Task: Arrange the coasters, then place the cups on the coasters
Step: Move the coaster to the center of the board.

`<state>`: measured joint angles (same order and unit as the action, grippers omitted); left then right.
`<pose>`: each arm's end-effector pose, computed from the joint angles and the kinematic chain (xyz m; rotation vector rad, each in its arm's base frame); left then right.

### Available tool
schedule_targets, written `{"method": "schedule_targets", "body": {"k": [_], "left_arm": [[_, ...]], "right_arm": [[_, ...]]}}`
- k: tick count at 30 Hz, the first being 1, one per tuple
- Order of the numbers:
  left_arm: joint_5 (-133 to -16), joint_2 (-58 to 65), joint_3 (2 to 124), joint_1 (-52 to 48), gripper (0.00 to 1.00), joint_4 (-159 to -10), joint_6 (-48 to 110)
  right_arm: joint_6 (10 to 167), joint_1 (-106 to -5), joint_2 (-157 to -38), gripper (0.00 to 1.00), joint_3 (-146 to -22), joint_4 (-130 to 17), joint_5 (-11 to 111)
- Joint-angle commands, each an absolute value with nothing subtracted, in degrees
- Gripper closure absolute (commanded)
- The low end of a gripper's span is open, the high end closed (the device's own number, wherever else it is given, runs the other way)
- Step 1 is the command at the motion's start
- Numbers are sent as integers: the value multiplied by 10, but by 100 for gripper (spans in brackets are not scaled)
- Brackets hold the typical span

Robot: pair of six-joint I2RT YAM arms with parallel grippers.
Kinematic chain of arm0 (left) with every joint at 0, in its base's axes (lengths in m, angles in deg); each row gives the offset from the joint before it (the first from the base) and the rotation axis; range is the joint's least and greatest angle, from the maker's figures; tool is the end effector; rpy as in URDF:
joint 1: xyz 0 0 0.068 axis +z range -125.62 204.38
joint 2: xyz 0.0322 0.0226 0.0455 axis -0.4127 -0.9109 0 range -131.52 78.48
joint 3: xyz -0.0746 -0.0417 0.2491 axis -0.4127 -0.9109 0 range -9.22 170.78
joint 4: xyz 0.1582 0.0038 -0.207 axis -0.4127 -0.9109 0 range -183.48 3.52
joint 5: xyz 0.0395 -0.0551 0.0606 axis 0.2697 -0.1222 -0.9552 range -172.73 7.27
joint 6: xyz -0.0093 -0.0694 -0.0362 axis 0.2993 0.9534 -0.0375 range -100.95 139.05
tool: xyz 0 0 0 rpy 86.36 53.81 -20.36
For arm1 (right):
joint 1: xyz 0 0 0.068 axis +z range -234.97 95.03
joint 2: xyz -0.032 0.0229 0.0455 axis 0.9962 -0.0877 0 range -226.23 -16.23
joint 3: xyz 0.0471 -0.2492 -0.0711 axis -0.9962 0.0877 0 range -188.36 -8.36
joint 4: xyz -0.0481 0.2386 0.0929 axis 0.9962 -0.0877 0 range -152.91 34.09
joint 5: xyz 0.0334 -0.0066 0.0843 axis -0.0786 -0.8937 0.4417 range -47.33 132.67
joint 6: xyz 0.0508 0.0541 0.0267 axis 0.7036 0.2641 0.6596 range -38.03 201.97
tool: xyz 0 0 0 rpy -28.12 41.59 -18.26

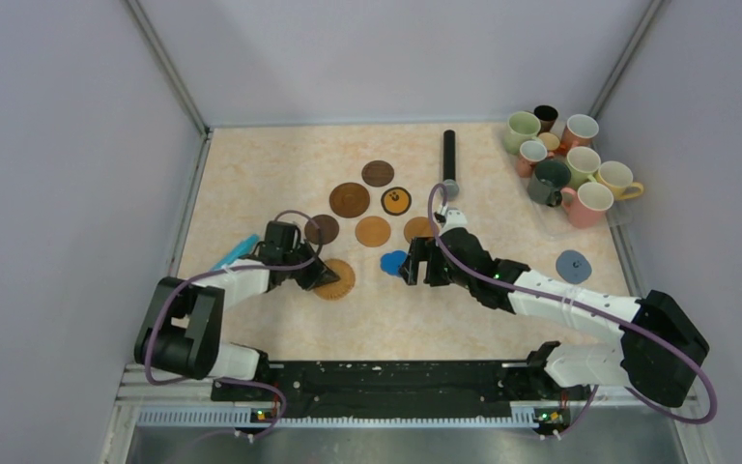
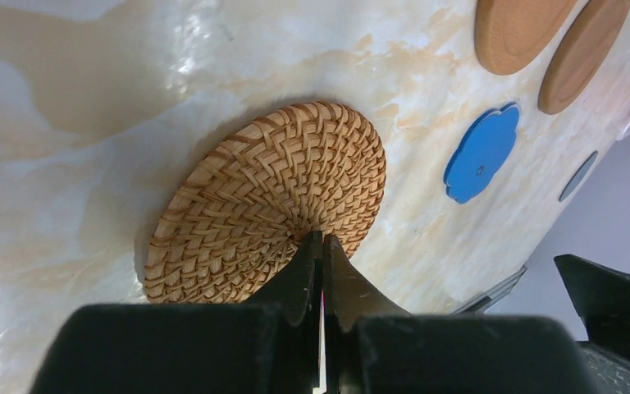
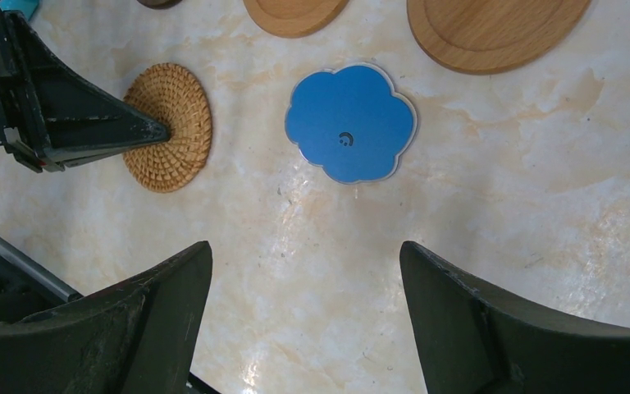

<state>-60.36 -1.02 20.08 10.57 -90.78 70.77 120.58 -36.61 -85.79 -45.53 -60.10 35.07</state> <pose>0.2417 -0.0859 0.1032 -0.7109 2.5917 -0.9106 0.1944 0.2053 0.1877 -0.1184 2.2891 0.6830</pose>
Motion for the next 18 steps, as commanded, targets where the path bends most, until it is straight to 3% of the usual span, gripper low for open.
{"method": "schedule_targets", "body": {"k": [1, 18], "left_arm": [[-610, -51, 218, 98, 100, -883, 678], [-608, -138, 272, 89, 100, -847, 671]], "right_arm": [[1203, -365, -850, 16, -471, -590, 342], [1200, -365, -848, 16, -473, -596, 334]]}}
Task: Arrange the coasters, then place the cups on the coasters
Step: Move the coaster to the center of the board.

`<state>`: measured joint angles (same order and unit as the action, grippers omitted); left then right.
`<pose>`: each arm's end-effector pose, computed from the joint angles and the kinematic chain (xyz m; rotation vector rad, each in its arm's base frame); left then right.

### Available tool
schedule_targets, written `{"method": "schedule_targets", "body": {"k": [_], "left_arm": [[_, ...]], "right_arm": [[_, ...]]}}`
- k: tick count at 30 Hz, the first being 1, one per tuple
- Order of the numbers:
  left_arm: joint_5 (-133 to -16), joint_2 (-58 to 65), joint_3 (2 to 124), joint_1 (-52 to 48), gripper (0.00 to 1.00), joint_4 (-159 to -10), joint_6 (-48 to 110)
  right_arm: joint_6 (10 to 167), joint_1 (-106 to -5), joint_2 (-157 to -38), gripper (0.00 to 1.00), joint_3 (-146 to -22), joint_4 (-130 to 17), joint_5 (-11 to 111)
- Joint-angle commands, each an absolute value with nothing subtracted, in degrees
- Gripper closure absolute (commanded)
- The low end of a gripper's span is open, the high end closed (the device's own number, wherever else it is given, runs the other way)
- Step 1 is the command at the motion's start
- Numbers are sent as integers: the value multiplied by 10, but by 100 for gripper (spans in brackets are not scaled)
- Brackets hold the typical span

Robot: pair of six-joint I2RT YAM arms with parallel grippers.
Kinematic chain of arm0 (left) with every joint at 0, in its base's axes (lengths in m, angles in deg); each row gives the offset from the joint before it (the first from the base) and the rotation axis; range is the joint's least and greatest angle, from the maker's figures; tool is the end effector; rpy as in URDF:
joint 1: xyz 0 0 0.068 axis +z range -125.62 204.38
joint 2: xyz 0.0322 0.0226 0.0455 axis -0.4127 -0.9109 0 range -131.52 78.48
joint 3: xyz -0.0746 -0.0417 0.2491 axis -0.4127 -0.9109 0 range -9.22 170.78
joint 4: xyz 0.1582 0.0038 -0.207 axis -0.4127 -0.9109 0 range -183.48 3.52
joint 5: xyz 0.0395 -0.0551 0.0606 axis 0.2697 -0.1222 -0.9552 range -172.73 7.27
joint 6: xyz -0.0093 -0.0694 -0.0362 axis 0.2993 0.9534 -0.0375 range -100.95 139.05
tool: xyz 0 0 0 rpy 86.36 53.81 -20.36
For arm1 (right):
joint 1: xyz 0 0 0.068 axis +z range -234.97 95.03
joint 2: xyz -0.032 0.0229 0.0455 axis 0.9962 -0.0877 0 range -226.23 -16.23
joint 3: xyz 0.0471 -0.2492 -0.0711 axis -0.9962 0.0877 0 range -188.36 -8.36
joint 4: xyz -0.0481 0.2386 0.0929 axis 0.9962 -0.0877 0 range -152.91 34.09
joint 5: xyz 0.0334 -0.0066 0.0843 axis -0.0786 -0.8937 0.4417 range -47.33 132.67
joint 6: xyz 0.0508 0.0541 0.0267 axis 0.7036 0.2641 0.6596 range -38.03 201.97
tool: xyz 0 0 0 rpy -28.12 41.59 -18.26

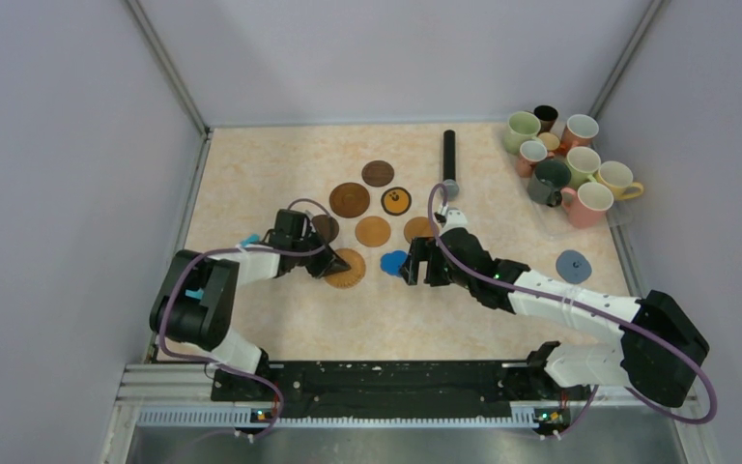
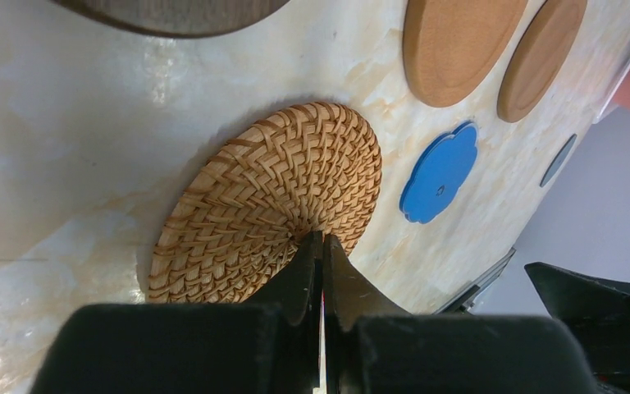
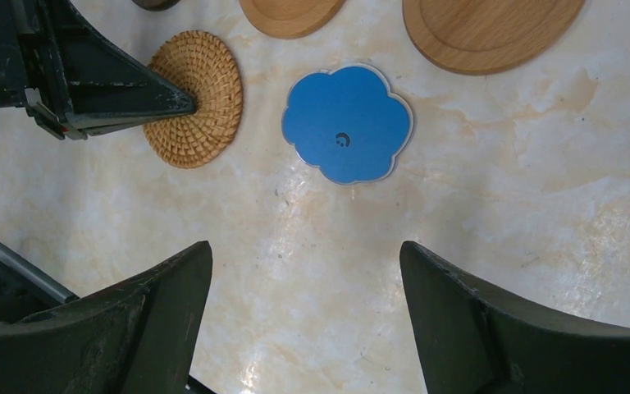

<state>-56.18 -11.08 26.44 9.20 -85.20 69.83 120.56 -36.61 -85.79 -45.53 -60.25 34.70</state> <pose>0.2739 -0.1056 0.0990 -0.6110 2.5964 -1.0158 0.1946 0.2048 0.1874 -0.1153 2.2892 0.6748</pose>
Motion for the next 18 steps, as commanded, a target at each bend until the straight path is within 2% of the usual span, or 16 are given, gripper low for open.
{"method": "schedule_targets", "body": {"k": [1, 18], "left_arm": [[-609, -142, 274, 88, 100, -846, 671], [-622, -161, 300, 87, 100, -858, 654]], "right_arm": [[1200, -365, -848, 16, -473, -596, 334], [1193, -366, -850, 16, -477, -605, 330]]}}
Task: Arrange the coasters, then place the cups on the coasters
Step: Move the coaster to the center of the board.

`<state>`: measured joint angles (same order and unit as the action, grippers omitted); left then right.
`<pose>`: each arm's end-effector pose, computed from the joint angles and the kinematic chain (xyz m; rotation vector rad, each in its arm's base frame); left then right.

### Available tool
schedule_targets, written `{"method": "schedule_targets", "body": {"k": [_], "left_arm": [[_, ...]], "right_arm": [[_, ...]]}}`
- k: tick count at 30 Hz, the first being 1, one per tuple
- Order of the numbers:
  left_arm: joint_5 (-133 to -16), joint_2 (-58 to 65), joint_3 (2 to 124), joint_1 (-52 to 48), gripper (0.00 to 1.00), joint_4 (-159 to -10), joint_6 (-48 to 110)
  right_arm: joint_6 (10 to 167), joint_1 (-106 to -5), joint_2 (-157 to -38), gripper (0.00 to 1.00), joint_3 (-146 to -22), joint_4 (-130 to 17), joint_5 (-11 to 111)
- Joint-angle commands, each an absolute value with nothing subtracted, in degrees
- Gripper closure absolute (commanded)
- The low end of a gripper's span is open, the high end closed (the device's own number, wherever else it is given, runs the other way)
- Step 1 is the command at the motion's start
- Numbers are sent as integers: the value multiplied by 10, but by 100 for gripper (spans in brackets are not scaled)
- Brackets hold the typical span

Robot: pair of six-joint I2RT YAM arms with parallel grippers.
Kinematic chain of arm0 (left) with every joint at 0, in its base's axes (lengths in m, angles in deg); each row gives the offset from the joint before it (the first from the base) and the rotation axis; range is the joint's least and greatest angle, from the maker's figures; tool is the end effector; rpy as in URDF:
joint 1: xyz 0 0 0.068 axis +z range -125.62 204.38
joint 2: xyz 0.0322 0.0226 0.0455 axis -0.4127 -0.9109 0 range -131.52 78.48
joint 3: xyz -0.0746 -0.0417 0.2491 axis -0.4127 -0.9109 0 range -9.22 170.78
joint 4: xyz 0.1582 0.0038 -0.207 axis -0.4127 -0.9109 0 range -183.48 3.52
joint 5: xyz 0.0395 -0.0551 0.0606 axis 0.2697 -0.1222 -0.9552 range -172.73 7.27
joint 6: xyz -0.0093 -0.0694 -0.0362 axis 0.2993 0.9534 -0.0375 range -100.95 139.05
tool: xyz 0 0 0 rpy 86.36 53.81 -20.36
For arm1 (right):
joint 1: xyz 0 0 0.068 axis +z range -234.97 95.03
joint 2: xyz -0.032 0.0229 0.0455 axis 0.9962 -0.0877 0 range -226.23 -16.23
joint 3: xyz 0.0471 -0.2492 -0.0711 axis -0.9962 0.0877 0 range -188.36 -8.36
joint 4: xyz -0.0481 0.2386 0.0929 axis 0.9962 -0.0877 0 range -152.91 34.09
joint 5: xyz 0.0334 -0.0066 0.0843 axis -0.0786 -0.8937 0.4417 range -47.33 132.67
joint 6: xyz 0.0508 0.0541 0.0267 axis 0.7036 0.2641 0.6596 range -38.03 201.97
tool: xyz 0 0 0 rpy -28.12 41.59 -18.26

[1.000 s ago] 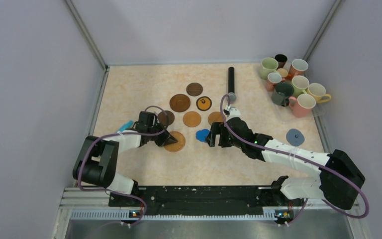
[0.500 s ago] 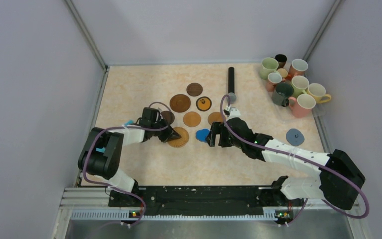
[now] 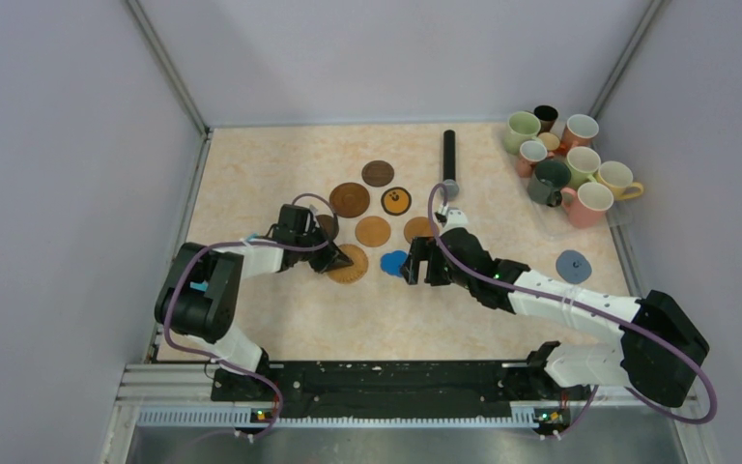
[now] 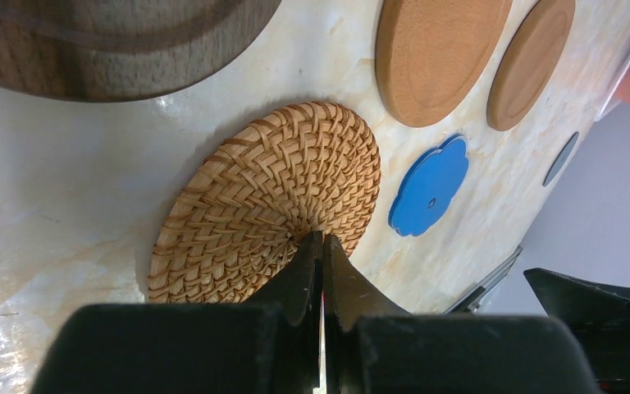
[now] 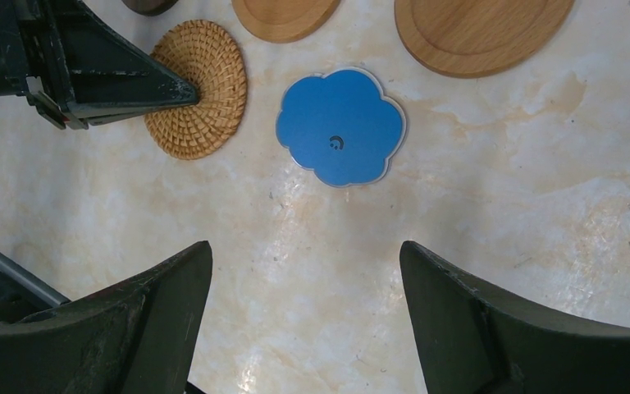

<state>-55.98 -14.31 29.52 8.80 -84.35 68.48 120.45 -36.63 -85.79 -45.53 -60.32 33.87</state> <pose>0.2876 -0.1118 0.0992 -0.5620 2.5906 -1.0197 0.1952 0.2040 0.1873 -0.1087 2.2847 0.6589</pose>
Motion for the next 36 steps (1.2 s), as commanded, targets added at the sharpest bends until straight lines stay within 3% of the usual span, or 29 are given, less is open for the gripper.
{"method": "schedule_targets", "body": {"k": [1, 21, 24, 27, 33, 34, 36], "left_arm": [[-625, -161, 302, 86, 100, -860, 652], [-613, -161, 326, 83, 100, -877, 633], [-597, -143, 337, 78, 96, -892, 633], [-592, -104, 346, 71, 90, -911, 632], [-595, -7, 366, 68, 68, -963, 635], [-594, 11, 370, 68, 60, -970, 633], [-595, 45, 380, 68, 31, -989, 625]], "right_arm": [[1193, -366, -850, 16, -477, -606, 330], [1192, -367, -848, 16, -489, -619, 330], [1192, -367, -850, 16, -493, -621, 332], [1196, -366, -853, 15, -500, -621, 336], [1212, -366, -858, 16, -509, -619, 336], [1219, -367, -860, 16, -513, -621, 328], [1232, -367, -865, 16, -529, -645, 298]]}}
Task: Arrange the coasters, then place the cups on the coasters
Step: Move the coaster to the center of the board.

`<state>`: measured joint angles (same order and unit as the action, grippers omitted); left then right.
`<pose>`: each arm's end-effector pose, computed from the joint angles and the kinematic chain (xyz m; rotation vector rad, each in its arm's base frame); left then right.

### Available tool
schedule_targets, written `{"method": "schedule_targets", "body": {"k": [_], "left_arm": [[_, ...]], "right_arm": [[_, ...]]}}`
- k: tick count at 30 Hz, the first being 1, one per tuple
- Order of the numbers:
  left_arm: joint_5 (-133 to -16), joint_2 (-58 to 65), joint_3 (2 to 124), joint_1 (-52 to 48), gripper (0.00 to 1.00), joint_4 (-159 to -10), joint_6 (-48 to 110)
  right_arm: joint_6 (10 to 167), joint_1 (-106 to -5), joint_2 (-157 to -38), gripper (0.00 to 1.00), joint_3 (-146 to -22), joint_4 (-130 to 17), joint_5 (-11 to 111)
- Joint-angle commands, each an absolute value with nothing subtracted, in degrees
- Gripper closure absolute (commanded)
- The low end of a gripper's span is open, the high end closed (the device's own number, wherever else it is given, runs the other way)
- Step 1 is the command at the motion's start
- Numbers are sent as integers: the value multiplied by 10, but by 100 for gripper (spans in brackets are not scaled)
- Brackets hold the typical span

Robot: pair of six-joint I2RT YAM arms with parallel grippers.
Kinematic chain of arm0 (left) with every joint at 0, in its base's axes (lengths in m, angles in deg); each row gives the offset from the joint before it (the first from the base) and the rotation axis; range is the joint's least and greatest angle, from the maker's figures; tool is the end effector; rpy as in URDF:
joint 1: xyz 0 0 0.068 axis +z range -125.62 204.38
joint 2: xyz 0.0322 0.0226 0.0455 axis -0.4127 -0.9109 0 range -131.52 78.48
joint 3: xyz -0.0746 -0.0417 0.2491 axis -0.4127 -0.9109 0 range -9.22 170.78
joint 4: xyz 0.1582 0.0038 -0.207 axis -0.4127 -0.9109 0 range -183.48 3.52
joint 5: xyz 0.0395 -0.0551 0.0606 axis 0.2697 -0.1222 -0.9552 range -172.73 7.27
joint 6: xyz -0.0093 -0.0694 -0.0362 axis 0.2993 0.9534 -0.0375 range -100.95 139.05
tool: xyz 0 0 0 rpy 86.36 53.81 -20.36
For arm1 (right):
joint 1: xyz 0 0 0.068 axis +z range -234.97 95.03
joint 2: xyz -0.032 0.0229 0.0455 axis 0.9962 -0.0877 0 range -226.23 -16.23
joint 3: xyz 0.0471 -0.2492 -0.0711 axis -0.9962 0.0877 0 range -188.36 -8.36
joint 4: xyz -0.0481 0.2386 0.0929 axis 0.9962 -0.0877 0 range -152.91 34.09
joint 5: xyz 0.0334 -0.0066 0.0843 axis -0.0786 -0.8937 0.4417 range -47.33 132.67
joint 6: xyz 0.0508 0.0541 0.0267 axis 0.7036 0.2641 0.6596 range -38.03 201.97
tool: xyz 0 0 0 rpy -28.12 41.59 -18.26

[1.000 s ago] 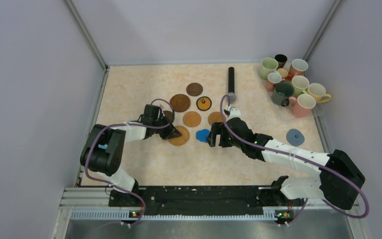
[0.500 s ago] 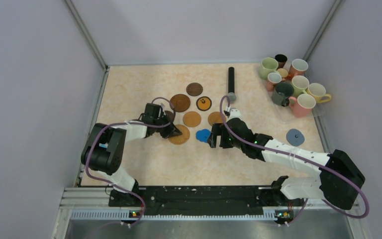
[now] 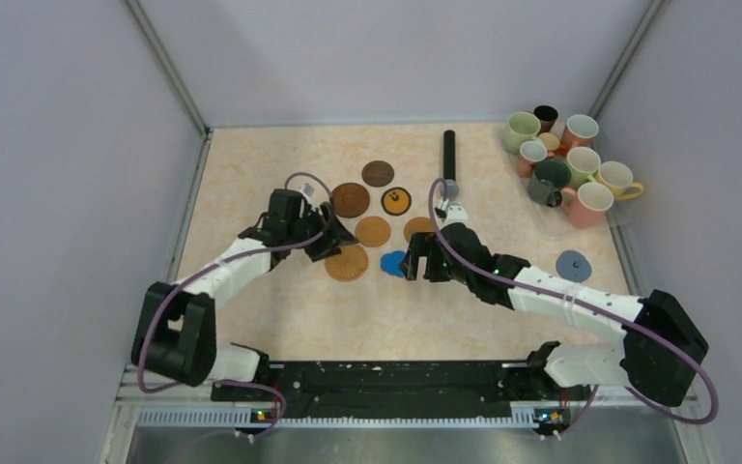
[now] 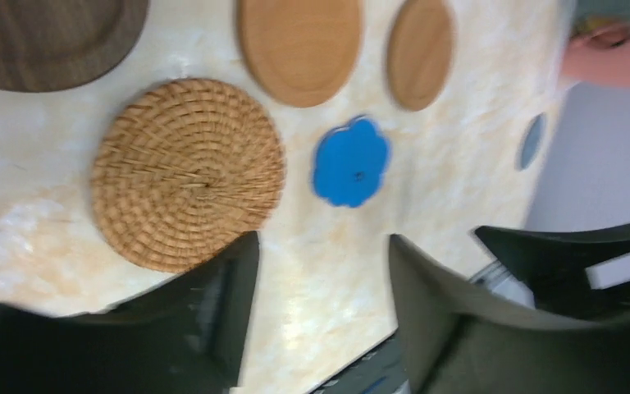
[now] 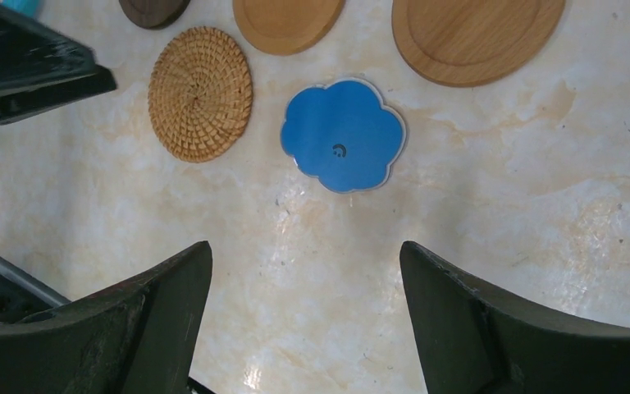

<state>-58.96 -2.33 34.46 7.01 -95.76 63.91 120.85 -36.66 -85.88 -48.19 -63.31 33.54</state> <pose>0.2819 -0.1167 0.1665 -0.3935 2.5016 -0.9761 0.1976 0.2059 0.1975 -0.0979 2.2905 0.6515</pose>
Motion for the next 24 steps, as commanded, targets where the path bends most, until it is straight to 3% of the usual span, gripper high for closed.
{"method": "schedule_targets", "body": {"k": [1, 3, 6, 11, 14, 18, 24], "left_arm": [[-598, 61, 389, 68, 20, -1004, 618], [-610, 92, 411, 68, 6, -1038, 597], [-626, 134, 446, 68, 1, -1092, 551], [-681, 200, 480, 68, 1, -1153, 465], [-732, 236, 480, 68, 1, -1176, 415], [-797, 275, 467, 65, 1, -1200, 382], [-791, 317, 415, 65, 1, -1160, 385]], "right_arm": [[1240, -367, -869, 16, -547, -664, 275], [1263, -368, -881, 17, -581, -713, 221], [1303, -378, -898, 24, -628, -785, 137], [1388, -412, -911, 64, -664, -860, 5], [1427, -465, -913, 98, -671, -905, -28], [1464, -557, -896, 100, -641, -935, -35], [1480, -698, -837, 100, -547, -899, -20]]}}
